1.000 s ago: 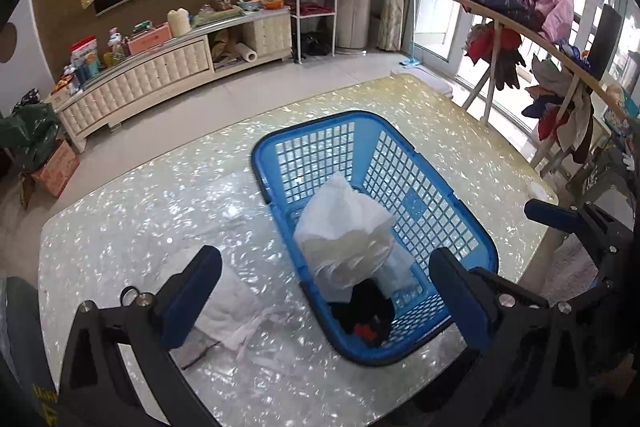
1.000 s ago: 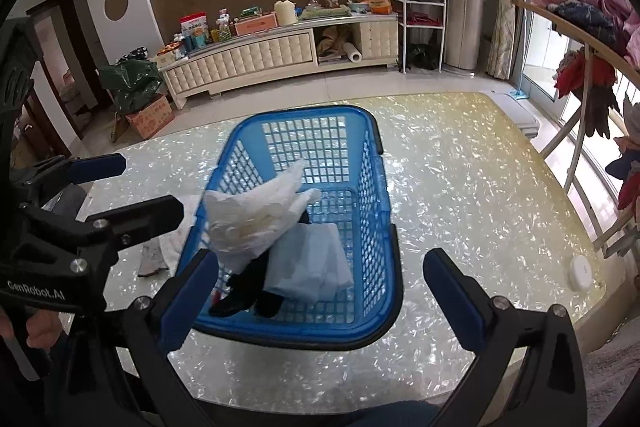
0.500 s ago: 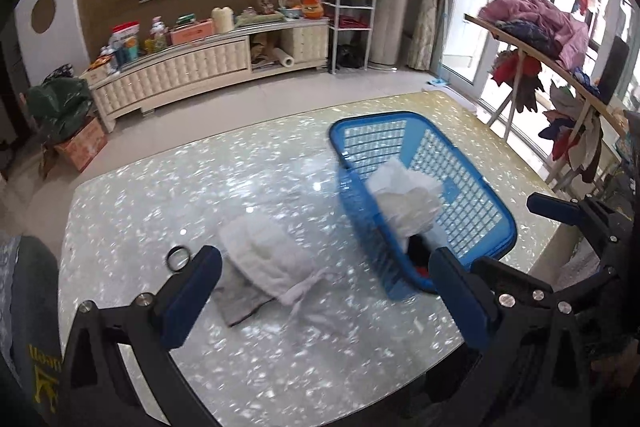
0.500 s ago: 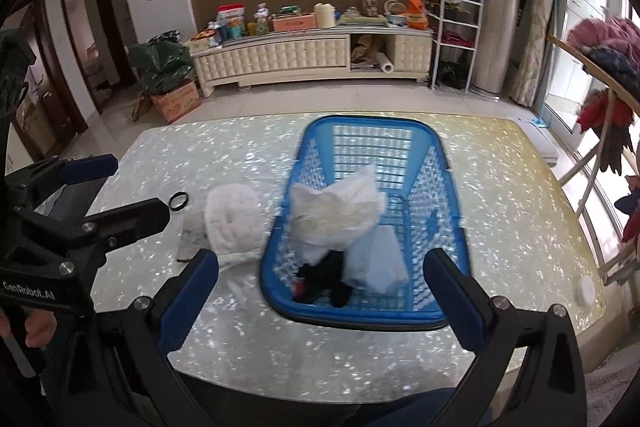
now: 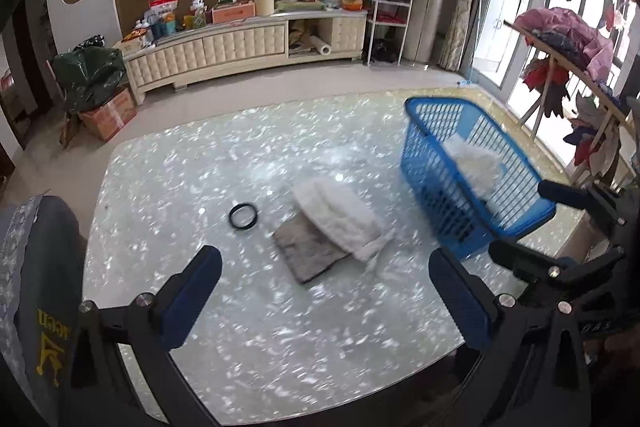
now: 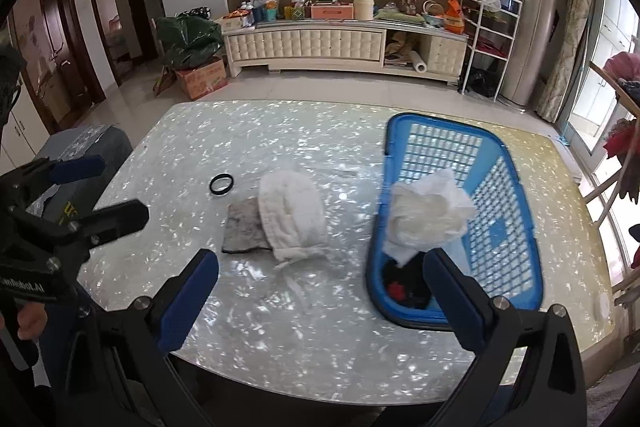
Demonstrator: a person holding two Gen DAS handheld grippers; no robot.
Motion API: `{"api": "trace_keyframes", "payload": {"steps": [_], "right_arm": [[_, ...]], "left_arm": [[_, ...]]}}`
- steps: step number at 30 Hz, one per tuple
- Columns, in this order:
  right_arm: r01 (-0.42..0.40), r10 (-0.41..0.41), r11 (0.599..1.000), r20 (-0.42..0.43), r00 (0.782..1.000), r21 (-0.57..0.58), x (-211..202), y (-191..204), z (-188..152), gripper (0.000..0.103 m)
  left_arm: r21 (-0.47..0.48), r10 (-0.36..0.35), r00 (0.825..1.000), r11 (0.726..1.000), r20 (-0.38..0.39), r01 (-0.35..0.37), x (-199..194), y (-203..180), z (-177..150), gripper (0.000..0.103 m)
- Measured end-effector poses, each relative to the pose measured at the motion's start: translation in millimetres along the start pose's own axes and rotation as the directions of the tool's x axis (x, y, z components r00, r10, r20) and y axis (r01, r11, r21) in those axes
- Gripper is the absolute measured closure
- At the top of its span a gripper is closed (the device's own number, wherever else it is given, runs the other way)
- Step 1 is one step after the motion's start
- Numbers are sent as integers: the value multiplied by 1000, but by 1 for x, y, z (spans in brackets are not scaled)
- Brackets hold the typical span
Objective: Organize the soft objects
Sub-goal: 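Reach the left tool to the black rubber ring while the right tool reaches the white padded mat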
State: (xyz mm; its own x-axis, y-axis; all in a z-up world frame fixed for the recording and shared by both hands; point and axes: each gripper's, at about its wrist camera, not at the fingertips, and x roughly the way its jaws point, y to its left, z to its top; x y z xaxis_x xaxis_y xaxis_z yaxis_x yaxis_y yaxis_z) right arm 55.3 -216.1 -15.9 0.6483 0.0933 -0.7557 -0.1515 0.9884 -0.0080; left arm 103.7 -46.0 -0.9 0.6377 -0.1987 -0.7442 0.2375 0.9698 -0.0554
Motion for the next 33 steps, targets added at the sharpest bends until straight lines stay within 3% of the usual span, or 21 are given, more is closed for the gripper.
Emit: {"api": "trace_keyframes", "payload": {"steps": [17,33], "right_arm": [[-49,45,997,-84,995,-52,53,44,10,1],[-39,32,999,-197,980,-32,129,52,19,1]], "left_arm": [[-45,39,993,998,-111,-44,25,63,-21,0],[-62,8,971,998,-239,-23,100,104,-12,0]]}}
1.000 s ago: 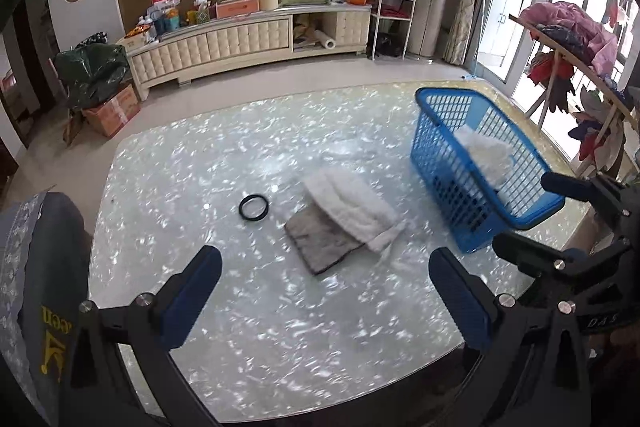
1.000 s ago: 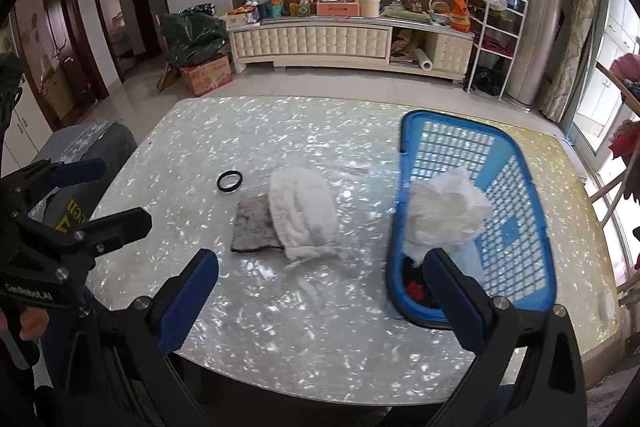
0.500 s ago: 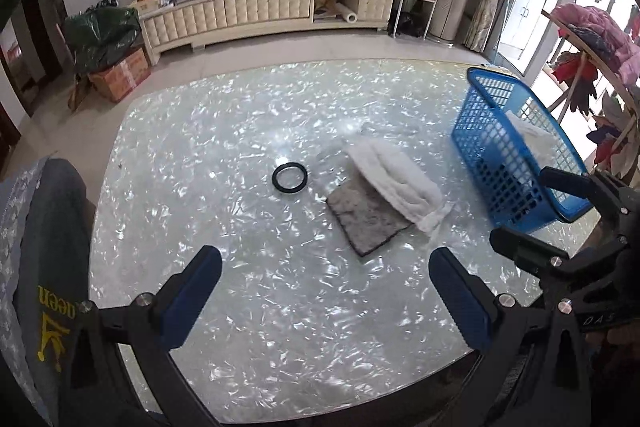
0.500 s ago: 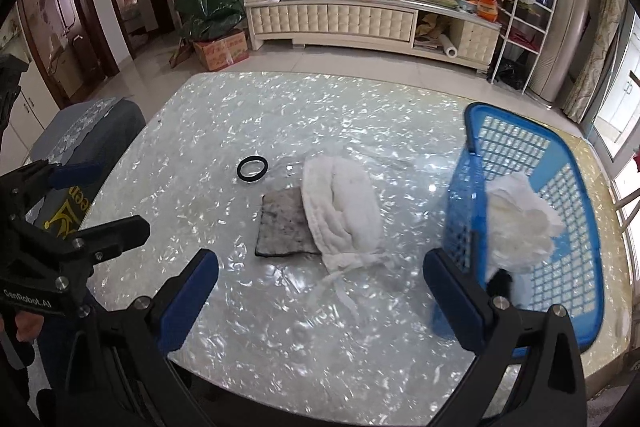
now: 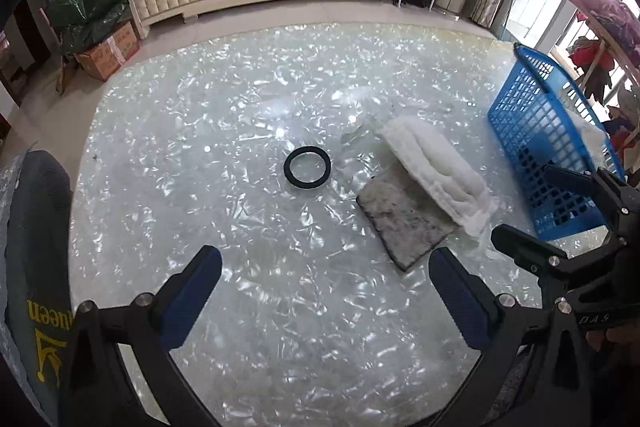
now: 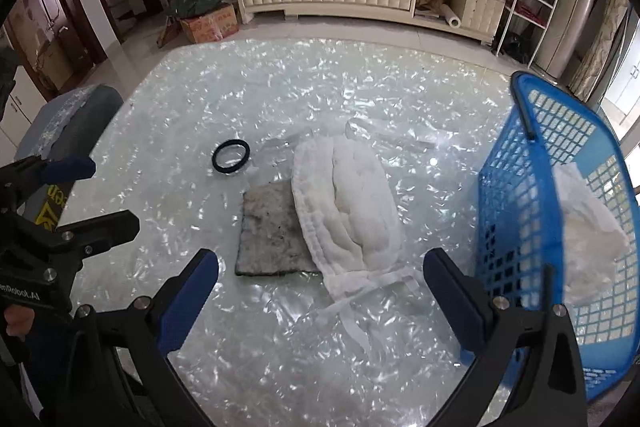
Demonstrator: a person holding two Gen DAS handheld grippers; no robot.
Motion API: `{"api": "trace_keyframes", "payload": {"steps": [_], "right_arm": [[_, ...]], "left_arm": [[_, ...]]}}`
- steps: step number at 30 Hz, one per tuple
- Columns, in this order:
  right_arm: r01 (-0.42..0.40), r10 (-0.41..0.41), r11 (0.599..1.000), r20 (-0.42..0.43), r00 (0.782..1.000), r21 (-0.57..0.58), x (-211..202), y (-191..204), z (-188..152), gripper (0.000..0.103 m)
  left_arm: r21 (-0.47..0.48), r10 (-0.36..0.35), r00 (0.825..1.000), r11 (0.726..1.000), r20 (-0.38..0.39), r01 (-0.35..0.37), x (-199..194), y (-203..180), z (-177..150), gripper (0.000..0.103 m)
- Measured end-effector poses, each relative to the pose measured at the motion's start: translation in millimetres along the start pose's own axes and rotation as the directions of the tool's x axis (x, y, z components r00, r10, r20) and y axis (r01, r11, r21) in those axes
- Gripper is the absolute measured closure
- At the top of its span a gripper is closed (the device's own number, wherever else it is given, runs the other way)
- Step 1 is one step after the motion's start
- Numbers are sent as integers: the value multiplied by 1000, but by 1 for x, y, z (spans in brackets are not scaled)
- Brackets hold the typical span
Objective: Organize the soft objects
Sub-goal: 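Reach the left tool to the black rubber ring while the right tool reaches the white padded mat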
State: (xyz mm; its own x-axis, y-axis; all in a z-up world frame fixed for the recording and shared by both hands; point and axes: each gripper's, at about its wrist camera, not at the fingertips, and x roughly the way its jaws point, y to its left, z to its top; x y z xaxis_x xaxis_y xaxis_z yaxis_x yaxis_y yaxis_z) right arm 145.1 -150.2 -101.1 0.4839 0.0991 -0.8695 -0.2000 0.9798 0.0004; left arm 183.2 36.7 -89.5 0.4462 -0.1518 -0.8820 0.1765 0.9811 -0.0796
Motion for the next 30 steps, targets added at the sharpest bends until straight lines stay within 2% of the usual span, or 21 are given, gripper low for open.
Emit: {"api": "trace_keyframes", "payload": {"steps": [10,23,26,29,30], "right_arm": [[27,-27,1000,-47,999,-6,36,-8,8,1],[50,-49,999,-85,995,8,65,-24,12,1],[56,-54,998,-92,994,10,70,-26,13,1],[62,-61,998,-99,993,9,74,-27,14,2],[62,-61,998,-105,993,7,76,-26,14,6]], "left_arm": [[7,-6,997,1000,-75,7,51,11,20,0],[40,-9,994,999,-111,13,98,24,46,0],[52,-15,993,998,-119,21,107,25,50,8],[78,-12,993,997,-120,22,115,25,54,21],[83,-12,993,996,-121,22,117,24,55,29]]}}
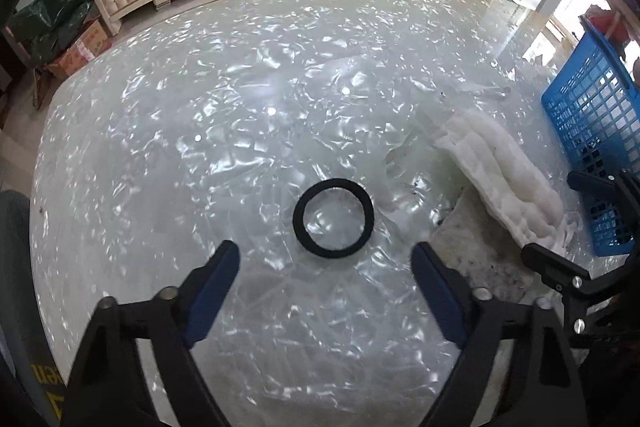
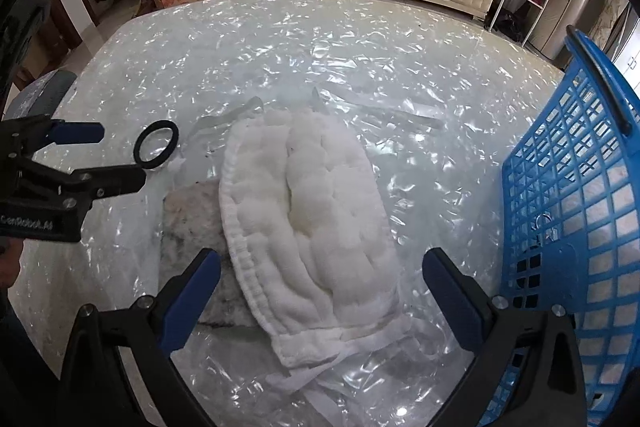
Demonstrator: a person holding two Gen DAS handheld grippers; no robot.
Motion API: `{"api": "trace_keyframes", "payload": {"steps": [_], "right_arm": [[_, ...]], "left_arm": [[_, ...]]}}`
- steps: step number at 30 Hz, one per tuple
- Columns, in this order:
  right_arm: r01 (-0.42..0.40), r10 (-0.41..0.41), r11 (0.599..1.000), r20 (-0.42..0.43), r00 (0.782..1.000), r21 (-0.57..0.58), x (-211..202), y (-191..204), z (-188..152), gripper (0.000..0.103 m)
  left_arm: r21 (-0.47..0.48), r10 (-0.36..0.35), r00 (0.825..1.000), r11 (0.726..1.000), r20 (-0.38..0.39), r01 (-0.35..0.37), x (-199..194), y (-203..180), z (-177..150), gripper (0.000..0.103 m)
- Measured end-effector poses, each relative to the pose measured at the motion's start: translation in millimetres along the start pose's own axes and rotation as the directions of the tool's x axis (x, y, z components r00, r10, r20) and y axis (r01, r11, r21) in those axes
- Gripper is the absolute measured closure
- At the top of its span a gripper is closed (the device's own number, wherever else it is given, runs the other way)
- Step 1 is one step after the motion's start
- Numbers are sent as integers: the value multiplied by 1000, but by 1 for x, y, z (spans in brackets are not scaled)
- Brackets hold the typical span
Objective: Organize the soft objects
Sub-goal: 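Reach the left tool to the black rubber ring while the right tool reaches the white padded mat, then grasp the black rubber ring with the left tool while the right tool grasps the white padded mat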
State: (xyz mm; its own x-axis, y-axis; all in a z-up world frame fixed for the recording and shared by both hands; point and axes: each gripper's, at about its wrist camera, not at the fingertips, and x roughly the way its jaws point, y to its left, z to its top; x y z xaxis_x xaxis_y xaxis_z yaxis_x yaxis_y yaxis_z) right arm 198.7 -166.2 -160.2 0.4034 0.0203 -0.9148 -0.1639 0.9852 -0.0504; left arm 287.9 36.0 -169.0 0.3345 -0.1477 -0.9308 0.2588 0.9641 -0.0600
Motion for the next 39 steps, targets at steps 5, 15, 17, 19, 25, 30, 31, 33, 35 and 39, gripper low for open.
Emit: {"api": "trace_keyframes", "payload": {"steps": [5,15,17,19,25,30,31,33,35,39], "right_arm": [[-8,8,1000,-21,1000,1,5,0,-2,11],[-14,14,1000,-30,999,10,14,0,1,16],[-13,14,1000,-34,999,11,16,0,1,17],[-15,15,1000,-34,999,13,16,-1,1,18],[-20,21,1000,-23,1000,18,17,-3,1,33],[-14,15,999,-13,1000,37,13,-12,2,50],[-14,15,999,-12,1000,45,12,-14,2,52],[-18,18,998,-10,1000,52,10,-17,1,54],[-19,20,998,-6,1000,60,4,-17,1,55],[-14,13,998,14,1000,63,-6,-21,2,66]], "left_arm": [[42,-29,1000,999,4,28,8,-2,4,43],[57,-19,1000,998,-1,19,22,1,9,56],[53,-15,1000,998,8,15,23,4,12,62],[57,-15,1000,998,15,14,21,5,15,74],[62,-44,999,997,21,43,23,6,22,97],[88,-39,999,995,33,36,23,-3,23,97],[84,-41,999,996,32,38,24,-5,23,97],[85,-38,999,996,33,35,22,-7,19,97],[92,-38,998,995,42,34,17,-11,17,97],[101,-27,997,995,66,20,3,-15,12,97]]}}
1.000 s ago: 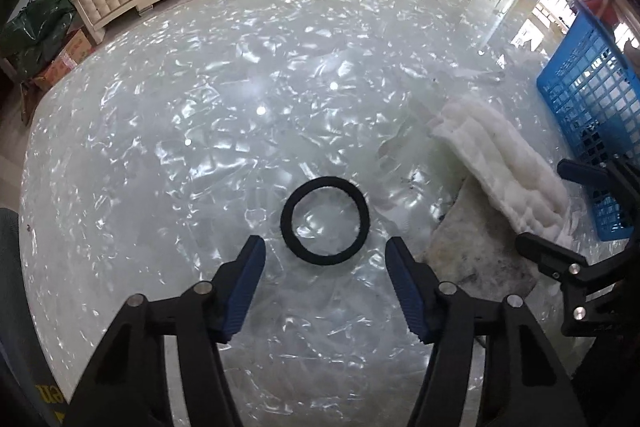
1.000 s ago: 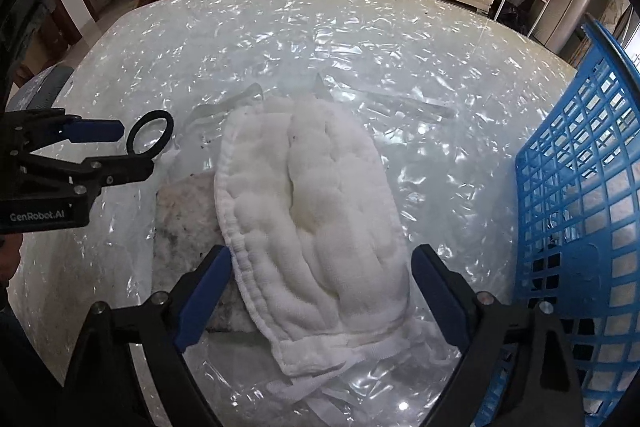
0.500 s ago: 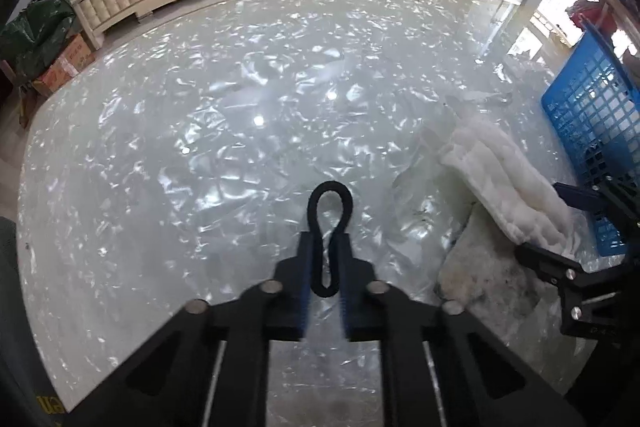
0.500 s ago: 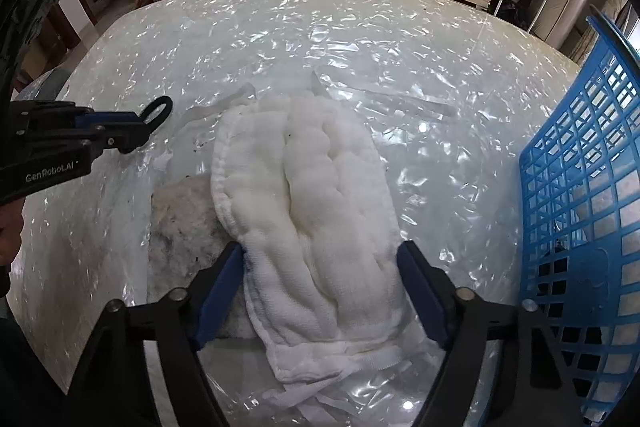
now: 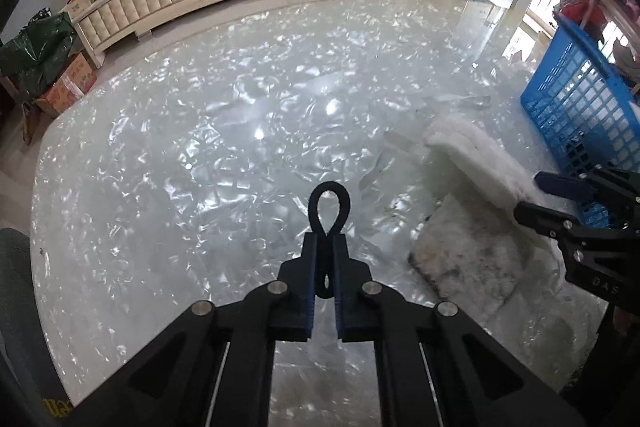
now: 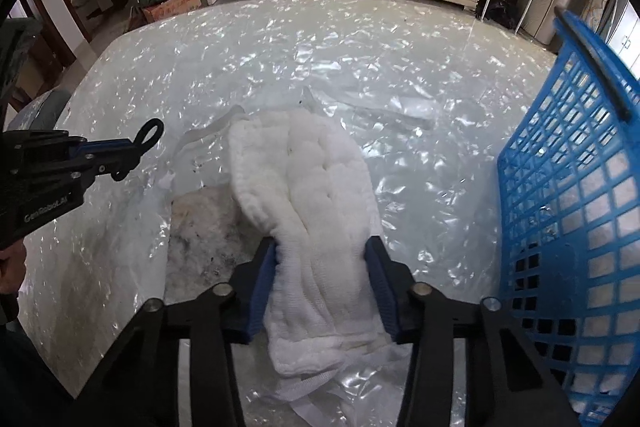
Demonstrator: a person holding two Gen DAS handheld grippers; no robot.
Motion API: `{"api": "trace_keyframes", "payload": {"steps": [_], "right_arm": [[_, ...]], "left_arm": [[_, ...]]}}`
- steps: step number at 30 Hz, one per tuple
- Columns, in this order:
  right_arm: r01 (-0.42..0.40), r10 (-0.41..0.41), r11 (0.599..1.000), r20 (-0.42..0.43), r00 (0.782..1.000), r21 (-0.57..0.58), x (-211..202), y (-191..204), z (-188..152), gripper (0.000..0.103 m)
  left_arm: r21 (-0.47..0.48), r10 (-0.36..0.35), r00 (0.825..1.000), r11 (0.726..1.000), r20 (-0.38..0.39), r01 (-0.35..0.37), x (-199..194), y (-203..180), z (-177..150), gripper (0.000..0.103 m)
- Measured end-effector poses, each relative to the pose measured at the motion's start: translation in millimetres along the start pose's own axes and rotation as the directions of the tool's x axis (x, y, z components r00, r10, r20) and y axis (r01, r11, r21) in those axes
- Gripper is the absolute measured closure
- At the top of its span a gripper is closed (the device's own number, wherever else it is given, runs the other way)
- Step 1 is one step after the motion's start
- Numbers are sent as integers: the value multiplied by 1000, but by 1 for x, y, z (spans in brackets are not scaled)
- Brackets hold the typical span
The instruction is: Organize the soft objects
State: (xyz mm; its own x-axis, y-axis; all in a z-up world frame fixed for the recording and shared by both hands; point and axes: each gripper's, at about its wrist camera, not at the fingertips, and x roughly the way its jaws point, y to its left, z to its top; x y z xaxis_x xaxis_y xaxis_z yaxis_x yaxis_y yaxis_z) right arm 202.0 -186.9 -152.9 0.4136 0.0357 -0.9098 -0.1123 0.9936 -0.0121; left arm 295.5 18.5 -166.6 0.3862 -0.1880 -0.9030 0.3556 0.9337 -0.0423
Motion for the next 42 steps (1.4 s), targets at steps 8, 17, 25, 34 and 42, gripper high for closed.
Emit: {"api": "trace_keyframes", "payload": {"steps": [8,17,25,34,42], "right_arm": [[2,-1,1000,50,999,-12,-30,0,-3,91],[-40,41,999,82,996,-12,-52,5,-2,99],[-56,61,998,133,989,-39,-81,13,-4,99],[-46,45,999,205,978,0,-121,-9,-18,99],[-26,16,999,250,968,39,-146,-38,-36,99]], "left_arm": [[-50,-5,999,999,42,7,-33,-10,-5,97],[-89,-44,993,995,107,53,-76,-39,-20,97],[-110,-60,988,991,141,76,-101,-56,-29,97],[-81,-65,978,993,198,82,-135,-90,-21,97],[-37,-74,973,996,218,84,-148,-135,-17,97]]}}
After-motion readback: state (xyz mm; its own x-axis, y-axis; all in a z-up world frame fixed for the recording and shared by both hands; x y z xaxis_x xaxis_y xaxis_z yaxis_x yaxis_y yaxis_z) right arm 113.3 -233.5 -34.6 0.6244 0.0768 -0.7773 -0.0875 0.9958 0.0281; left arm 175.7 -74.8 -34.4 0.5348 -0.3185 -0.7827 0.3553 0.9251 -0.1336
